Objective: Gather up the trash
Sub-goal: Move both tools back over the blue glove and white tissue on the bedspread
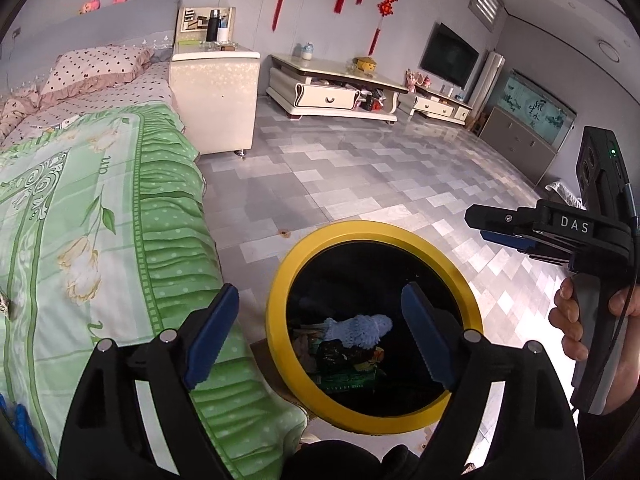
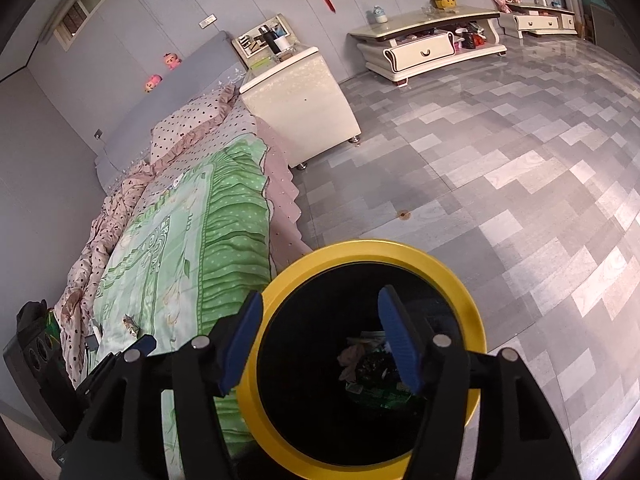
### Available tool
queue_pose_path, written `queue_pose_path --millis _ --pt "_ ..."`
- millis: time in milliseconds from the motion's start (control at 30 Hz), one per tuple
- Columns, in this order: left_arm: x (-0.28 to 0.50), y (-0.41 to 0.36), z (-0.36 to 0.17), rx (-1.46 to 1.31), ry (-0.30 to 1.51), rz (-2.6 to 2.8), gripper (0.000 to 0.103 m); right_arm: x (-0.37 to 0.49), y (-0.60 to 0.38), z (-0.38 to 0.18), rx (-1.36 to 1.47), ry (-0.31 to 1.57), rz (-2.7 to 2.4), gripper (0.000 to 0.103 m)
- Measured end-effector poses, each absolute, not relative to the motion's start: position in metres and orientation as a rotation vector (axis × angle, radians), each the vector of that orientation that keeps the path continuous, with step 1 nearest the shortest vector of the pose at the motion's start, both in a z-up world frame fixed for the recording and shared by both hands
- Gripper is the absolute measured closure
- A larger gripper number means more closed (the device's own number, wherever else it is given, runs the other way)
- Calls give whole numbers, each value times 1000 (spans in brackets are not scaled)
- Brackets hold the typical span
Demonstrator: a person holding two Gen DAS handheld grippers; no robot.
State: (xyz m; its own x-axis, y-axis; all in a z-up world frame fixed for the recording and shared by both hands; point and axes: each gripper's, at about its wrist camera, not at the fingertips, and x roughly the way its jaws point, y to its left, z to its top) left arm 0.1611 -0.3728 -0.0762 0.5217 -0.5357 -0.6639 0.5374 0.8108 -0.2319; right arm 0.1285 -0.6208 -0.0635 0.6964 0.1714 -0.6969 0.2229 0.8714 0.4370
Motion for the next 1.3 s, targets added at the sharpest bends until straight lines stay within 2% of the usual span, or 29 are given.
queue_pose_path --millis 400,867,1100,1300 --pt "153 -277 -44 -16 727 -534 21 141 -545 -30 443 793 78 40" --pt "123 -116 -25 36 695 -321 20 169 -419 -8 353 822 303 40" --pt "95 -39 -38 27 715 -217 20 183 -339 -18 296 878 433 40" --pt "75 8 -70 -13 765 -160 20 190 -274 -40 254 954 532 40"
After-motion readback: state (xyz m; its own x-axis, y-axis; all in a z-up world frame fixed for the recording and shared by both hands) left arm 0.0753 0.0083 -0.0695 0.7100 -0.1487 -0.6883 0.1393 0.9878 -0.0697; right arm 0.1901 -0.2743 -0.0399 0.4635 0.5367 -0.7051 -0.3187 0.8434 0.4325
